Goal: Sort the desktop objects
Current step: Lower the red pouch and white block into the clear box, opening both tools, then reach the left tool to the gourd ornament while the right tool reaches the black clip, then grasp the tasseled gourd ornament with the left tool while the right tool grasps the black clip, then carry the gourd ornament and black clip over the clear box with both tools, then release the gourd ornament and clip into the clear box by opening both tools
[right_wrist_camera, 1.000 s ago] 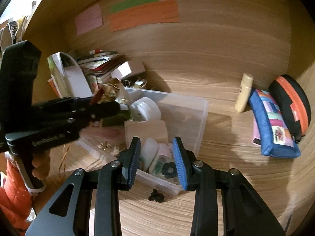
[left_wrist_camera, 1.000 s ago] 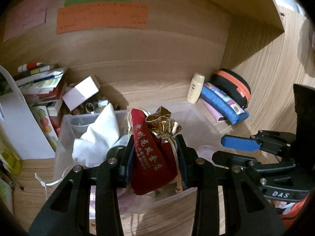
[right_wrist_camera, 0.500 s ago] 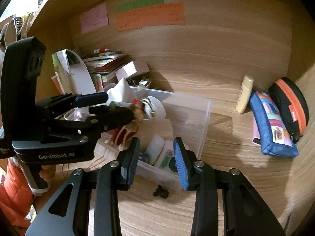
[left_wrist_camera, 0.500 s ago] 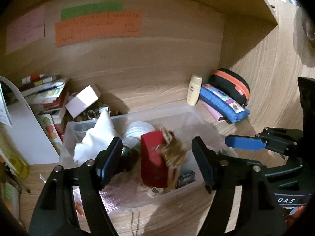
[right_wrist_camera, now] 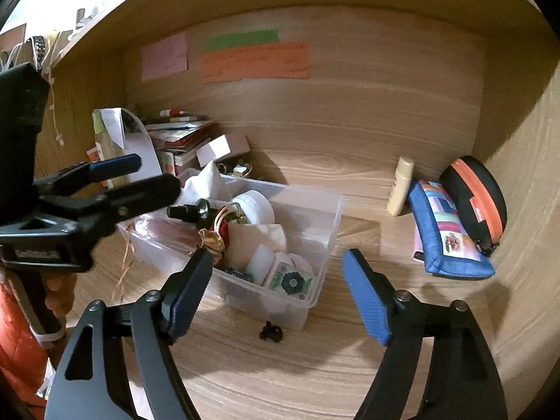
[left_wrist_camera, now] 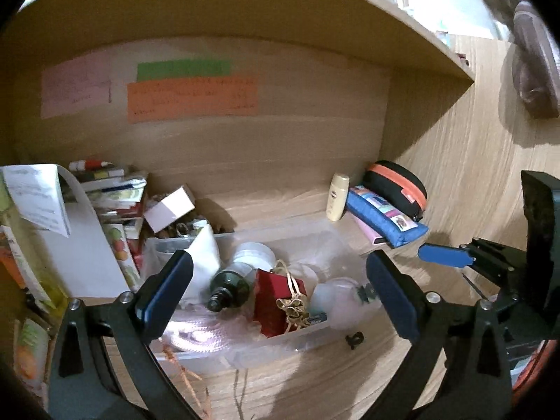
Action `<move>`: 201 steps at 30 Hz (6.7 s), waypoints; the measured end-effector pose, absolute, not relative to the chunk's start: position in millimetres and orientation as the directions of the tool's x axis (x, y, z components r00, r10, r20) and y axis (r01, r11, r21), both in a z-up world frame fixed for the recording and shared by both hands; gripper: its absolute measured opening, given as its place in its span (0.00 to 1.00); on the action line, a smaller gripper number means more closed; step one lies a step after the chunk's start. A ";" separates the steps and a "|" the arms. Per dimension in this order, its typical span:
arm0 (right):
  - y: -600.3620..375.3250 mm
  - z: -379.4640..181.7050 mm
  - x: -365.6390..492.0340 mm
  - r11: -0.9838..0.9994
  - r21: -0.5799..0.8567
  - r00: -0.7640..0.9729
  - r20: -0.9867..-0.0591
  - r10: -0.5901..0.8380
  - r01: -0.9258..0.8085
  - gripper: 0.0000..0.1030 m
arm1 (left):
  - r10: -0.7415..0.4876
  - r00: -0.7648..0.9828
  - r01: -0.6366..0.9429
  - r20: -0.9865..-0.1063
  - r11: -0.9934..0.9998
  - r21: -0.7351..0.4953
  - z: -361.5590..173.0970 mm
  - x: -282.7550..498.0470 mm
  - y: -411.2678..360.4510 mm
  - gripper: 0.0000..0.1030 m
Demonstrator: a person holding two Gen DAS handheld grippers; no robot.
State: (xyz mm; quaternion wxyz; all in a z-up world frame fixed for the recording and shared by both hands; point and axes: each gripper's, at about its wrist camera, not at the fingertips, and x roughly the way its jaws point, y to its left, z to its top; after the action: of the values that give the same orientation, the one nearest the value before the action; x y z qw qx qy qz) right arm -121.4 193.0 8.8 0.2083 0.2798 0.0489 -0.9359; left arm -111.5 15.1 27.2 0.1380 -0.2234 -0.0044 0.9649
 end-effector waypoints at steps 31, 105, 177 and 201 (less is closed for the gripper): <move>218.1 -62.7 -126.4 -0.930 0.139 -0.620 -0.711 -0.332 0.339 0.82 | 0.070 -0.811 -0.042 -0.581 -0.997 -0.063 -22.5 -58.0 -58.1 0.99; 179.8 -48.6 -117.6 -0.823 0.126 -0.567 -0.666 -0.484 0.554 0.19 | 0.156 -0.620 -0.249 -0.769 -0.968 0.005 -86.5 -60.6 -7.6 0.24; 142.8 -29.0 -175.0 -0.814 0.085 -0.592 -0.644 -0.485 0.575 0.19 | 0.205 -0.786 -0.148 -0.583 -0.978 -0.144 -31.7 -158.4 -57.3 0.29; 170.9 10.8 -116.8 -0.868 0.028 -0.724 -0.539 -0.431 0.496 0.79 | 0.096 -0.885 -0.100 -0.456 -0.995 -0.015 14.3 -87.3 -25.8 0.93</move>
State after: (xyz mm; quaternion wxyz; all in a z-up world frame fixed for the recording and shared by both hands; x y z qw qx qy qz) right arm -116.8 170.9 10.8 0.2501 0.2751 0.0593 -0.9264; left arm -87.3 -25.8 14.3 0.0507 -0.2344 0.0043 0.9708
